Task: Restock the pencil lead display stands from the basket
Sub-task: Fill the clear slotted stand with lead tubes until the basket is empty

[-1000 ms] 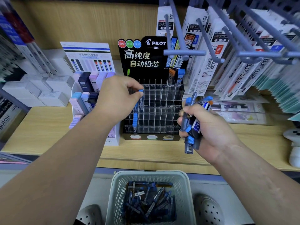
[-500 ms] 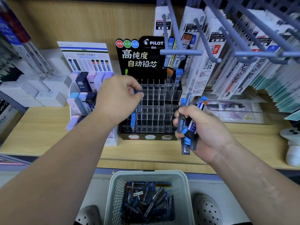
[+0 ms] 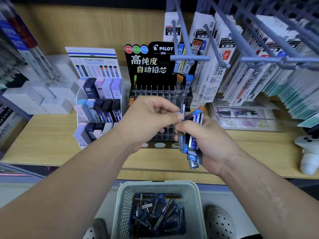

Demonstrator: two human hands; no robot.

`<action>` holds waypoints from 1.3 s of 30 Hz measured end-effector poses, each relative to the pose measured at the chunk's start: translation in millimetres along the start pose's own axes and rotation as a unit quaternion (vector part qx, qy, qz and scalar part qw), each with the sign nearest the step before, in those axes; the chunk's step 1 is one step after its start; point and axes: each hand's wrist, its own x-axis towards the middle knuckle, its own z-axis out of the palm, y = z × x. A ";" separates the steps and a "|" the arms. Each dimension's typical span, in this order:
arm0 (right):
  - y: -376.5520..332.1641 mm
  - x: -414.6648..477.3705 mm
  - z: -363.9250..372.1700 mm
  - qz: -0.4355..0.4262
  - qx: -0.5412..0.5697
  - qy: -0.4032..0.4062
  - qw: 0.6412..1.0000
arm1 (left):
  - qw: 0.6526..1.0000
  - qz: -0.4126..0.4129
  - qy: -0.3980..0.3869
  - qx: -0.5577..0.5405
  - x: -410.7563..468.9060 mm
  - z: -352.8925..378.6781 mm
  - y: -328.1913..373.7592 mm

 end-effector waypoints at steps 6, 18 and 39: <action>0.0 -0.6 3.4 0.007 0.021 -0.004 1.000 | 0.997 -0.047 0.015 -0.064 -1.2 -0.7 -1.2; -0.3 3.6 3.4 0.017 0.038 0.034 0.999 | 0.984 -0.087 0.034 -0.153 -1.7 -2.5 2.7; 5.8 6.6 -1.0 0.019 0.042 0.026 0.999 | 0.941 0.095 0.174 0.275 17.5 -50.7 -13.3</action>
